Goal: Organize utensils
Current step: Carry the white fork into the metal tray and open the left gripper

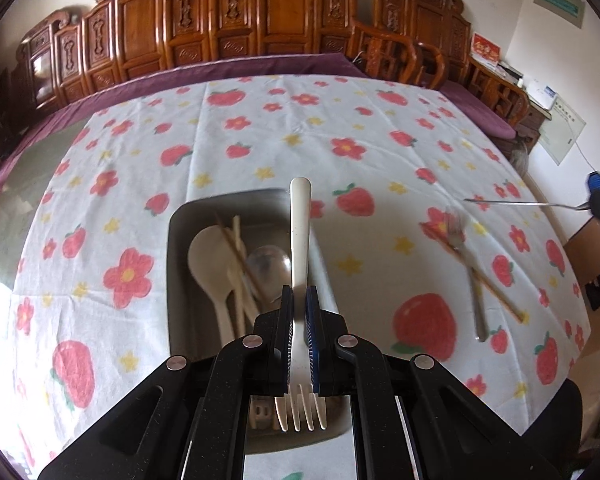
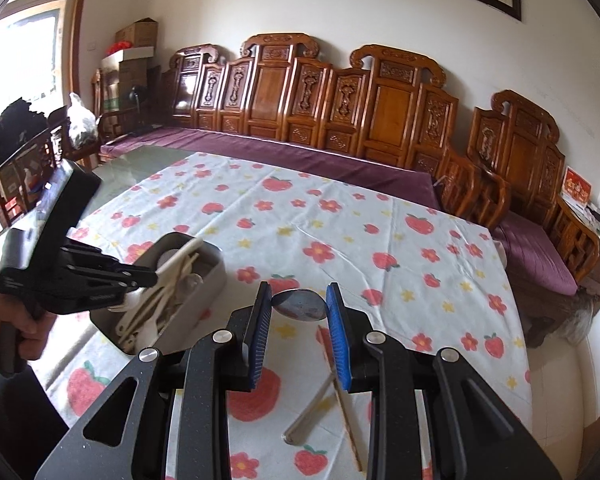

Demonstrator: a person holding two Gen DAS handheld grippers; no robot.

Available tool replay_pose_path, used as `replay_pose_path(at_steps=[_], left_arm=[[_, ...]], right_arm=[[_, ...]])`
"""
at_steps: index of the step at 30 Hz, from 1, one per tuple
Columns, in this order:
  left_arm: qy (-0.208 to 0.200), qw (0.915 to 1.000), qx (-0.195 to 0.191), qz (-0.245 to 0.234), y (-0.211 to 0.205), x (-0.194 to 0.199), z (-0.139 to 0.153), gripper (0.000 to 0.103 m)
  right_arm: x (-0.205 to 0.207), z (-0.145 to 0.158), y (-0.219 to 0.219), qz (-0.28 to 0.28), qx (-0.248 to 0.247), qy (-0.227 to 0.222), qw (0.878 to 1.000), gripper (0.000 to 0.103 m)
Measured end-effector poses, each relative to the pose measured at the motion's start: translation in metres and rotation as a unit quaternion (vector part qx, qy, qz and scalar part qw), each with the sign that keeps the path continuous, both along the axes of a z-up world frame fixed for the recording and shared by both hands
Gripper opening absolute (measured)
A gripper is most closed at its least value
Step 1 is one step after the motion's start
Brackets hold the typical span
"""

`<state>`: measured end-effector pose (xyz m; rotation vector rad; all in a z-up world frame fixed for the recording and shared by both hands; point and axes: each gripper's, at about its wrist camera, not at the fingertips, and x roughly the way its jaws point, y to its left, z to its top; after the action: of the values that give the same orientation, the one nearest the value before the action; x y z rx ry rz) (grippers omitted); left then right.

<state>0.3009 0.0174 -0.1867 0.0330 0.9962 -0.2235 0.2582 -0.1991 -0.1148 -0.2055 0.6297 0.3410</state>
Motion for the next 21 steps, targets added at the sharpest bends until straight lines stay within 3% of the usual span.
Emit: replay_pose_path(at_steps=[12,15,17,21], left_arm=[[0.05,0.9985,-0.005,0.021,0.016,0.023,-0.045,0.006],[0.049,0.9985,-0.005,0.021,0.016,0.023,-0.046,0.009],[0.042,0.9988,-0.004,0.022,0.018,0.02,-0.042,0.019],[0.024,0.9994,-0.002,0.023,0.028,0.01,-0.028,0.02]], right_arm=[[-0.002,0.002,0.034,0.041,0.0,0.005,0.999,0.03],[-0.002,0.003,0.04,0.046,-0.002,0.006,0.999,0.03],[-0.001,0.004,0.044,0.049,-0.003,0.005,0.999,0.03],[0.0,0.007,0.056,0.058,0.0,0.003,0.998,0.03]])
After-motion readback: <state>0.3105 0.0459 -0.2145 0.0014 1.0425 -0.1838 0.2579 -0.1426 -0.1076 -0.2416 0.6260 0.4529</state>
